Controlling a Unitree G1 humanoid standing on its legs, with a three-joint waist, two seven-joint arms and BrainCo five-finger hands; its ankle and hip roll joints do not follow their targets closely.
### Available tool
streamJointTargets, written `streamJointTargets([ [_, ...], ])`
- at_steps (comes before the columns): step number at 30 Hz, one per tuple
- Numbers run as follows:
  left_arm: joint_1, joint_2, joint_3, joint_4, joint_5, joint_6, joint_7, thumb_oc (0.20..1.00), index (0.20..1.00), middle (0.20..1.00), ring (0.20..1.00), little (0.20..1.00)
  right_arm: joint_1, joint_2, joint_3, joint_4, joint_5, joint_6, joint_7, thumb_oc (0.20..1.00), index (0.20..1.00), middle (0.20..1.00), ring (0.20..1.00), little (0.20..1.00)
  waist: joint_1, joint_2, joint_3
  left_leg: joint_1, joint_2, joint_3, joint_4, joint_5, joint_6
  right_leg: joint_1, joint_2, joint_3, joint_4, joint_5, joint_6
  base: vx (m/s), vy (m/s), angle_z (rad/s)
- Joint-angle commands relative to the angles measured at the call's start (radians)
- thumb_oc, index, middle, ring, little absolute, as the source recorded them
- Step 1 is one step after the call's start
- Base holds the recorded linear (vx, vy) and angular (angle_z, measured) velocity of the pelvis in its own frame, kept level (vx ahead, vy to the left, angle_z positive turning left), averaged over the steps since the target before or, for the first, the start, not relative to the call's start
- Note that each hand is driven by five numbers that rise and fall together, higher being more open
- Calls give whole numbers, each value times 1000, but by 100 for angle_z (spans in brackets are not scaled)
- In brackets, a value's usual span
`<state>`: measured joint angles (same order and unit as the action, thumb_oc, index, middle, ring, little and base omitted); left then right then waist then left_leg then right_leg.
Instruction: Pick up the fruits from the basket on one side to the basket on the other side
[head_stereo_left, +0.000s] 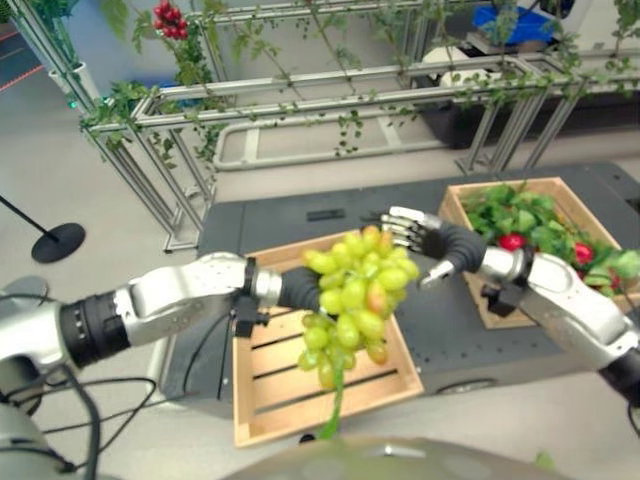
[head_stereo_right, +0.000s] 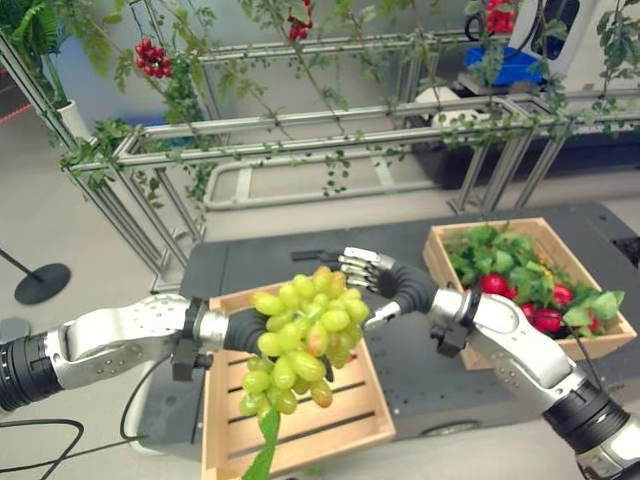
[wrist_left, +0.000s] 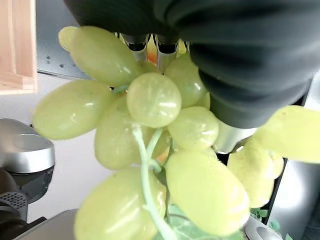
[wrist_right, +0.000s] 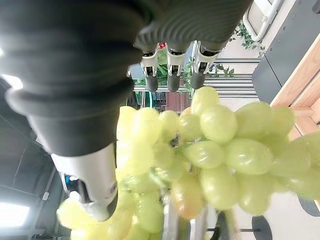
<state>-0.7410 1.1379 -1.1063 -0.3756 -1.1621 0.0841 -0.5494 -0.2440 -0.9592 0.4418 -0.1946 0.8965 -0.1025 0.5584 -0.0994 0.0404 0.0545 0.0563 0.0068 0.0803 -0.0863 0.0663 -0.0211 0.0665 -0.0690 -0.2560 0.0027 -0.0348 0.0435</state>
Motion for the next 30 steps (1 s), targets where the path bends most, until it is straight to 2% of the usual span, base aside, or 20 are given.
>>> streamJointTargets([
  [1,0,-12,107,-12,-64,-61,-4,200,200,200,200,200,24,-5,-75,-86,60,-37,3,1000,1000,1000,1000,1000,0,-20,-26,1,-34,15,30,-84,1,-72,8,-5,48,8,87,0,0,0],
  [13,-20,-43,66,-2,-64,-55,3,200,200,200,200,200,32,25,-35,-112,65,-25,12,1000,1000,1000,1000,1000,-2,-19,-11,1,-35,15,38,-96,7,-81,6,0,64,-1,89,0,0,0],
  [18,-25,-57,63,2,-63,-54,1,200,200,200,200,200,62,65,-14,-130,71,-8,32,1000,1000,1000,1000,1000,-4,-17,-8,1,-37,15,38,-98,9,-81,5,2,65,-3,90,0,0,0],
  [30,5,-55,76,-10,-62,-52,-8,200,200,200,200,200,85,64,-4,-194,103,5,52,1000,1000,1000,1000,1000,-7,-17,-9,2,-33,18,38,-98,9,-85,5,10,70,-5,88,0,0,0],
])
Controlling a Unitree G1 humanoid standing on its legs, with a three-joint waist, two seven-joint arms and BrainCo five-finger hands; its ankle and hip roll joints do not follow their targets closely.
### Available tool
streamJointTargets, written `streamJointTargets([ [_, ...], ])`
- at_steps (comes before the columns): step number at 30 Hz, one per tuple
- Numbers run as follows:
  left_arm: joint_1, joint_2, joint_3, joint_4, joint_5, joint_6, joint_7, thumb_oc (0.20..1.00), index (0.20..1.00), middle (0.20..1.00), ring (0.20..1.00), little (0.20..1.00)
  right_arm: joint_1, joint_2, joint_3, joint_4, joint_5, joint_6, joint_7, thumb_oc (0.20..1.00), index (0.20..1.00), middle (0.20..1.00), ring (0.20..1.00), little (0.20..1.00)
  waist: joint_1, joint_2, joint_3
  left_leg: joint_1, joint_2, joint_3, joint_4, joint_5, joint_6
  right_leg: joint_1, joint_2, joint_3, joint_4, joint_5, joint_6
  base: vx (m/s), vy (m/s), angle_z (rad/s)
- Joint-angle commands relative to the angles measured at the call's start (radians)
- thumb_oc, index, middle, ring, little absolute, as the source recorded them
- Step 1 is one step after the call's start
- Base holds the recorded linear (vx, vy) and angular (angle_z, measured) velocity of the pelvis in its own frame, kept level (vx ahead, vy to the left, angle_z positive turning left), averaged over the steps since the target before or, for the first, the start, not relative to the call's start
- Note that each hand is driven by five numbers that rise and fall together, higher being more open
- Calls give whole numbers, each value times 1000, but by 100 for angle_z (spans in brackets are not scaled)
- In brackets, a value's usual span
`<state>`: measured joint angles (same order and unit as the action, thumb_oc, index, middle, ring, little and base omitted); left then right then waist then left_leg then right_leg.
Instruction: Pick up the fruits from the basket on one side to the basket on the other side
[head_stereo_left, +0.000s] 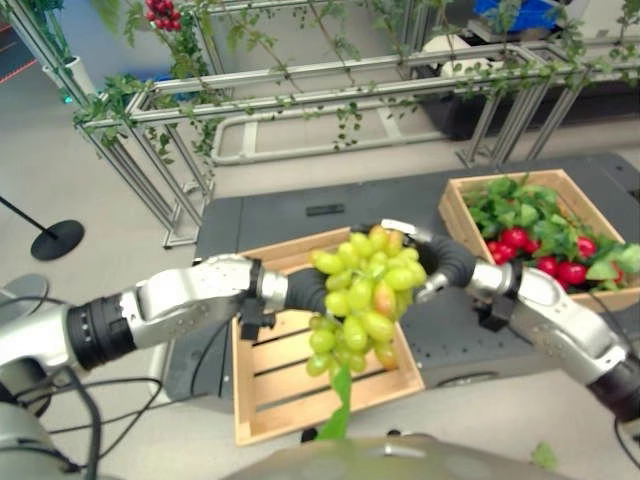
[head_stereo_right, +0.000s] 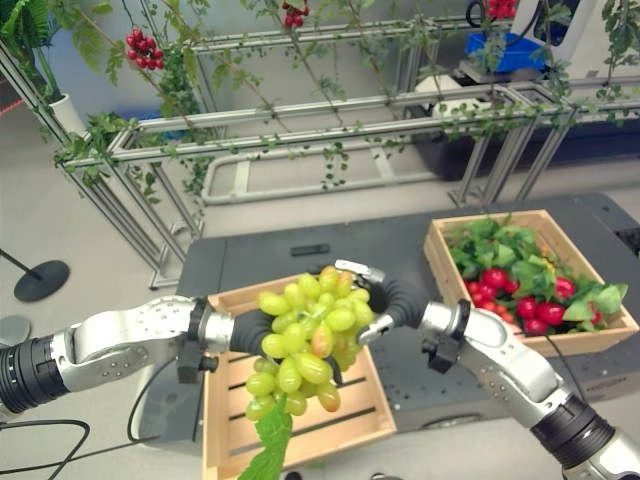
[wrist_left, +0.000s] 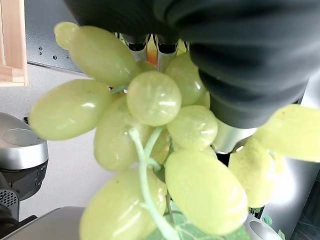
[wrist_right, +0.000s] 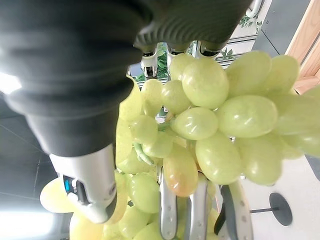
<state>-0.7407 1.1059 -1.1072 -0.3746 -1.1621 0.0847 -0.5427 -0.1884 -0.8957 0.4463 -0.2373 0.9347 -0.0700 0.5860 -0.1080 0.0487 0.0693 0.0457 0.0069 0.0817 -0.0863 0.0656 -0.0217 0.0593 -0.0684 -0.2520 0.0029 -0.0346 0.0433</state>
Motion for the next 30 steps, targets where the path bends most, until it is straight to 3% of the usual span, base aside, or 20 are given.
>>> streamJointTargets([
  [1,8,-27,80,-9,-62,-53,-15,200,200,200,200,200,28,0,-9,-161,69,-26,28,1000,1000,1000,1000,1000,1,-26,-25,13,-32,17,38,-97,9,-78,4,6,70,-5,89,0,0,0],
  [25,14,-72,79,-5,-68,-66,-11,200,200,200,200,200,-42,32,81,-235,171,-5,35,1000,1000,1000,1000,1000,5,-34,-27,8,-24,10,44,-95,3,-81,10,1,71,-9,80,0,0,0],
  [26,12,-74,81,-3,-68,-68,-10,200,200,200,200,200,-36,35,81,-234,176,-6,33,718,718,718,718,718,4,-36,-27,8,-23,8,44,-94,2,-80,11,0,71,-9,79,0,0,0],
  [27,13,-74,81,-3,-68,-68,-10,200,200,200,200,200,-36,35,82,-234,176,-6,33,533,533,533,533,533,4,-36,-27,8,-23,8,44,-94,2,-80,11,0,71,-9,79,0,0,0],
  [28,12,-76,87,3,-66,-70,-7,200,200,200,200,200,-25,45,78,-227,179,-5,30,288,288,288,288,288,5,-36,-27,7,-23,7,44,-93,2,-81,10,-1,72,-9,79,0,0,0],
  [29,12,-76,87,3,-66,-70,-7,200,200,200,200,200,-25,45,78,-227,179,-5,30,219,219,219,219,219,5,-36,-27,7,-23,7,44,-93,2,-81,10,-1,71,-9,79,0,0,0],
  [30,10,-78,89,4,-65,-70,-8,200,200,200,200,200,-21,49,77,-227,175,-5,30,200,200,200,200,200,6,-36,-27,7,-23,7,44,-92,2,-80,11,-2,72,-9,79,0,0,0],
])
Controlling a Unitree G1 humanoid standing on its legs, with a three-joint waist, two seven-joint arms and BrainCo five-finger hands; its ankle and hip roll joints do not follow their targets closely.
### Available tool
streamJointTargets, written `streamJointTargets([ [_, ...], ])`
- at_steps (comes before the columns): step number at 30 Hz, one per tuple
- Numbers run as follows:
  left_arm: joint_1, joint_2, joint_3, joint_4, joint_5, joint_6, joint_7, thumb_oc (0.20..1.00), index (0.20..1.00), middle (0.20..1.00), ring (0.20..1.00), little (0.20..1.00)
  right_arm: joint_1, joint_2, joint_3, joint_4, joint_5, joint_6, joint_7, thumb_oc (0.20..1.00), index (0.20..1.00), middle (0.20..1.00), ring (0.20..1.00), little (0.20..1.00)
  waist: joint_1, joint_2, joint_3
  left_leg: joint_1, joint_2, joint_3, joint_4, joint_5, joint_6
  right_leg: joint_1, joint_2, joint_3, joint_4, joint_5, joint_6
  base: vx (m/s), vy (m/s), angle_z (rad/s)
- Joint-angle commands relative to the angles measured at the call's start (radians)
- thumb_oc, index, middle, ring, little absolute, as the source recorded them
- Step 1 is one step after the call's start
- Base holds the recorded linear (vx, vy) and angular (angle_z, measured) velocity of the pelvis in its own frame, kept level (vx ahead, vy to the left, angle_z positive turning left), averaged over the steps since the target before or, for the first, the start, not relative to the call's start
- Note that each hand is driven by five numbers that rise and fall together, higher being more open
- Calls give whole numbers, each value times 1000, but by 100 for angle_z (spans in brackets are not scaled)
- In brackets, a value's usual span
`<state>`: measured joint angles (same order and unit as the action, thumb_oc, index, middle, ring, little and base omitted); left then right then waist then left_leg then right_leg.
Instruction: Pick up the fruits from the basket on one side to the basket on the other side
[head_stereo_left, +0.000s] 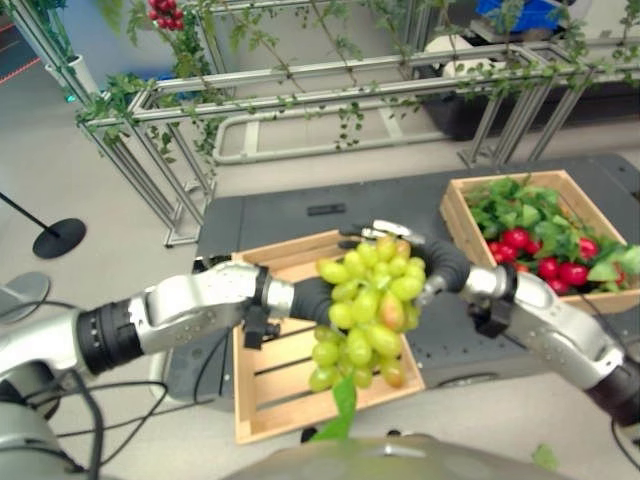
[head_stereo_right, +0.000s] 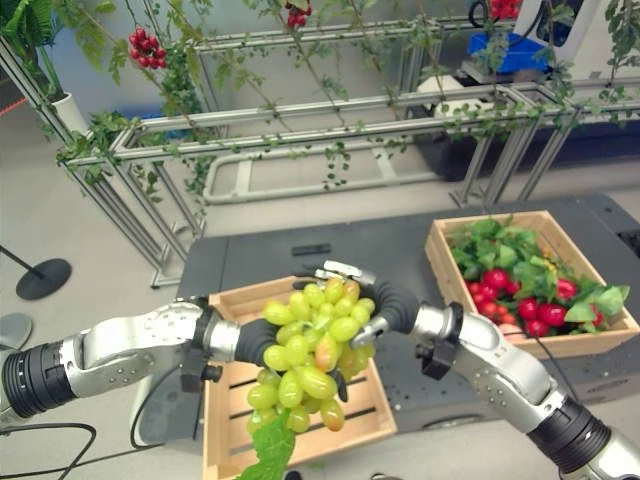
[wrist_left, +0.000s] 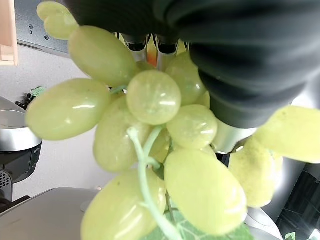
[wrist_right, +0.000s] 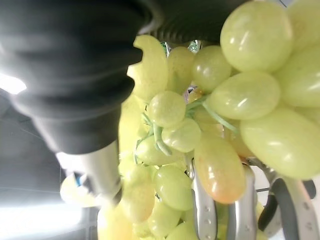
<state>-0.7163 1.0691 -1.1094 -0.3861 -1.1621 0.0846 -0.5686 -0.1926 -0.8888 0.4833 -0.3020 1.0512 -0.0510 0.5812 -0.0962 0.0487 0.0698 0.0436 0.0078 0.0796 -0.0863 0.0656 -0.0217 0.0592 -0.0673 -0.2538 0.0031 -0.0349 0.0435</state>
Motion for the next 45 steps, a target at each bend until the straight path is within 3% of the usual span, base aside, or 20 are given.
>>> streamJointTargets([
  [1,-15,-41,91,16,-65,-70,18,200,200,200,200,200,-17,43,40,-162,59,-24,35,200,200,200,200,200,-6,-36,-27,9,-24,9,44,-92,2,-80,9,0,72,-9,79,0,0,0],
  [27,6,-66,118,31,-60,-79,22,200,200,200,200,200,-16,49,33,-164,62,-21,33,200,200,200,200,200,-3,-41,-27,7,-27,0,39,-88,4,-82,5,-7,75,-4,81,0,0,0],
  [28,11,-66,123,33,-61,-80,23,200,200,200,200,200,-12,48,28,-162,60,-24,32,388,388,388,388,388,-2,-41,-28,7,-27,0,39,-87,4,-83,5,-7,74,-3,82,0,0,0],
  [29,14,-66,129,33,-60,-82,24,200,200,200,200,200,-3,51,18,-160,57,-27,27,1000,1000,1000,1000,1000,-3,-41,-29,7,-27,1,39,-88,4,-82,4,-8,74,-3,82,0,0,0],
  [33,45,-57,187,31,-54,-96,37,200,200,200,200,200,67,95,-65,-118,48,-48,-1,1000,1000,1000,1000,1000,-5,-42,-31,9,-28,0,36,-87,4,-79,4,-11,70,-2,83,0,0,0],
  [34,80,-59,249,34,-59,-114,59,200,200,200,200,200,124,158,-136,-82,49,-67,-32,1000,1000,1000,1000,1000,-8,-41,-33,10,-27,1,33,-86,5,-78,4,-11,68,-2,84,0,0,0],
  [37,113,-59,306,33,-58,-126,77,200,200,200,200,200,165,204,-185,-65,40,-85,-53,1000,1000,1000,1000,1000,-11,-41,-37,12,-27,2,32,-87,5,-74,4,-11,67,-2,84,0,0,0],
  [40,134,-64,402,53,-49,-167,122,200,200,200,200,200,212,269,-271,-19,-14,-139,-134,1000,1000,1000,1000,1000,-17,-41,-45,18,-28,5,29,-89,6,-70,3,-12,65,-1,86,0,0,0],
  [42,132,-86,452,87,-45,-198,162,200,200,200,200,200,206,283,-290,-17,-79,-160,-176,1000,1000,1000,1000,1000,-18,-42,-49,23,-27,6,28,-91,6,-65,3,-12,64,-2,85,0,0,0],
  [45,92,-122,479,122,-24,-240,218,200,200,200,200,200,195,325,-275,-2,-57,-168,-195,1000,1000,1000,1000,1000,-17,-46,-60,30,-28,8,26,-94,6,-57,4,-14,59,-2,84,0,0,0],
])
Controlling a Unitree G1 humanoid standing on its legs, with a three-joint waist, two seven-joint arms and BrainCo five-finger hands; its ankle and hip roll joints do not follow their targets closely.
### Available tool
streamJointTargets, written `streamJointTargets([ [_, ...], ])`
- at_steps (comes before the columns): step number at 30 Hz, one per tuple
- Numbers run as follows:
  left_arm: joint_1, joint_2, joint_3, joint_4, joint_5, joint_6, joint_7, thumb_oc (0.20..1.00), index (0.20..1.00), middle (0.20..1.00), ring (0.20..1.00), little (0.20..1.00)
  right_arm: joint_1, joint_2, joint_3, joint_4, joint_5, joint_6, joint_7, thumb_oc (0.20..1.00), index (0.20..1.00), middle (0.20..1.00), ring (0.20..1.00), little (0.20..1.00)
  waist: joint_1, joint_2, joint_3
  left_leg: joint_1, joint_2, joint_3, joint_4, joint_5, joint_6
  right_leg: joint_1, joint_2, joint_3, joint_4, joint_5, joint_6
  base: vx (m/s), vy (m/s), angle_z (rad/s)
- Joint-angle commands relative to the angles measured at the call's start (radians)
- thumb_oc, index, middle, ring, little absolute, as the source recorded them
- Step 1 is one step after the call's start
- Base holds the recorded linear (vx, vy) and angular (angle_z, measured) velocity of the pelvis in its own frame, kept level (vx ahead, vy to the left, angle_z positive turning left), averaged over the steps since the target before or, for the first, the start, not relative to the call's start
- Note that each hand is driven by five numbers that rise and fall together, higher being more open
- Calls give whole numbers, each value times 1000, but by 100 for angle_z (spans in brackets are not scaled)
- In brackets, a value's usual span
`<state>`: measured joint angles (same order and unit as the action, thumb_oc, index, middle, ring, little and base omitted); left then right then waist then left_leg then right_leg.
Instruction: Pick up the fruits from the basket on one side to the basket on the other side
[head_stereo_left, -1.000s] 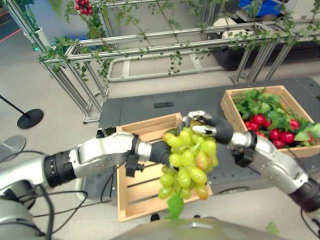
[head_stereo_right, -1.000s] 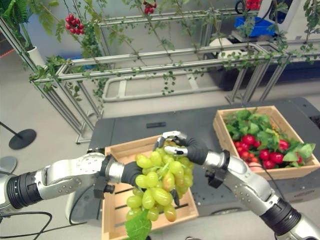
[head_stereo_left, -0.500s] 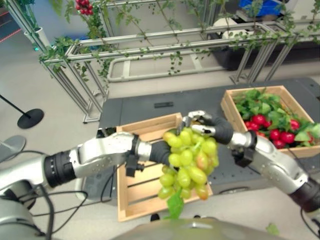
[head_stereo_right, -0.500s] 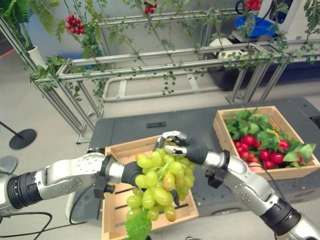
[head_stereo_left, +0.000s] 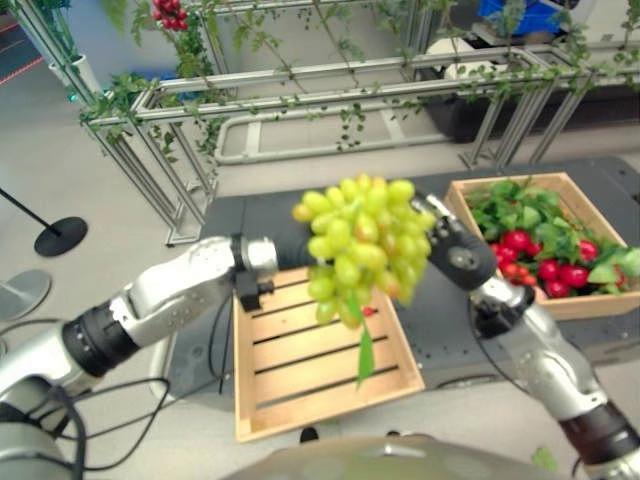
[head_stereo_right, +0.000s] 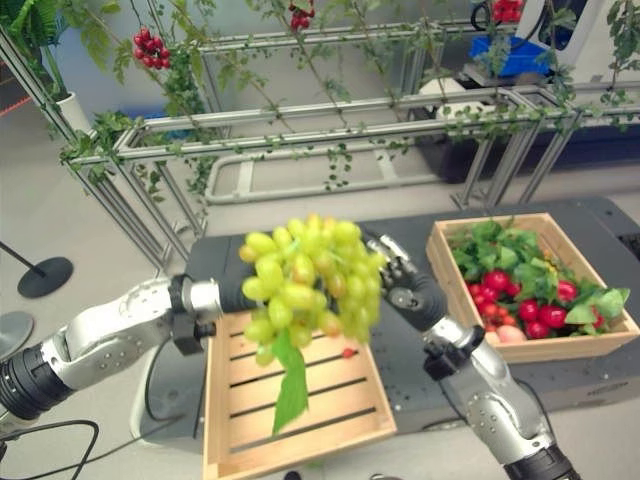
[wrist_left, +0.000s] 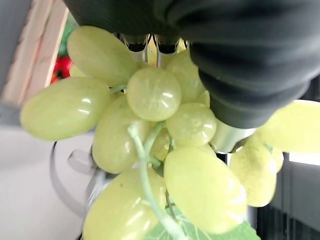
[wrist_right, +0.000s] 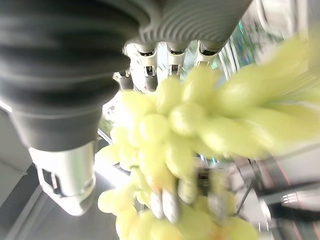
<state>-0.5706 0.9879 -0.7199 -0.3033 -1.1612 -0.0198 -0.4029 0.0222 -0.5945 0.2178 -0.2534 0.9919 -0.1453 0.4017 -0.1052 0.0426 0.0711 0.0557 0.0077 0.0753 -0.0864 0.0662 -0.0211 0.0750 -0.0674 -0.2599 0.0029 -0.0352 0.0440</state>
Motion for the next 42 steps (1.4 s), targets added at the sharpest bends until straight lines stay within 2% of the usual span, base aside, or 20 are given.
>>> streamJointTargets([
  [1,-54,-41,89,39,-25,-136,53,200,200,200,200,200,-20,31,-9,-51,3,-73,-16,1000,1000,1000,1000,1000,-8,-40,-61,18,-28,12,27,-95,5,-73,4,-8,59,-2,84,0,0,0],
  [6,-53,-105,151,71,17,-166,101,200,200,200,200,200,-22,63,-3,-49,-15,-70,-30,1000,1000,1000,1000,1000,-3,-45,-68,25,-29,11,23,-100,7,-68,5,-8,61,-5,84,0,0,0],
  [7,-52,-139,179,87,26,-184,119,200,200,200,200,200,-18,79,7,-40,-1,-70,-32,1000,1000,1000,1000,1000,-3,-48,-71,26,-29,11,23,-101,7,-66,6,-9,62,-5,83,0,0,0],
  [14,-57,-202,213,112,47,-195,143,200,200,200,200,200,-5,90,31,-41,20,-45,-20,1000,1000,1000,1000,1000,-1,-47,-74,29,-29,12,21,-104,8,-66,7,-9,64,-7,82,0,0,0],
  [21,-65,-213,202,116,55,-193,131,200,200,200,200,200,22,108,103,-27,106,5,19,1000,1000,1000,1000,1000,2,-44,-81,32,-30,13,18,-106,8,-65,7,-6,60,-6,81,0,0,0],
  [24,-73,-224,189,123,61,-193,127,200,200,200,200,200,48,110,132,-20,192,45,48,1000,1000,1000,1000,1000,2,-44,-83,31,-30,13,17,-106,8,-66,6,-9,61,-6,82,0,0,0],
  [30,-81,-240,181,132,60,-201,120,200,200,200,200,200,73,81,186,-23,220,87,73,1000,1000,1000,1000,1000,5,-46,-82,25,-32,11,18,-105,7,-69,4,-11,62,-6,82,0,0,0],
  [33,-66,-262,185,130,63,-201,110,200,200,200,200,200,61,64,195,-52,205,85,94,1000,1000,1000,1000,1000,5,-44,-79,23,-32,9,20,-104,7,-72,3,-10,65,-6,82,0,0,0],
  [36,-41,-283,185,129,62,-193,106,200,200,200,200,200,53,86,189,-43,230,74,87,1000,1000,1000,1000,1000,4,-41,-78,24,-31,10,21,-106,8,-73,2,-8,65,-8,81,0,0,0],
  [42,-14,-281,171,123,49,-175,87,200,200,200,200,200,40,108,199,-56,246,63,79,1000,1000,1000,1000,1000,3,-40,-75,22,-29,10,27,-108,8,-76,3,-7,71,-11,79,0,0,0],
])
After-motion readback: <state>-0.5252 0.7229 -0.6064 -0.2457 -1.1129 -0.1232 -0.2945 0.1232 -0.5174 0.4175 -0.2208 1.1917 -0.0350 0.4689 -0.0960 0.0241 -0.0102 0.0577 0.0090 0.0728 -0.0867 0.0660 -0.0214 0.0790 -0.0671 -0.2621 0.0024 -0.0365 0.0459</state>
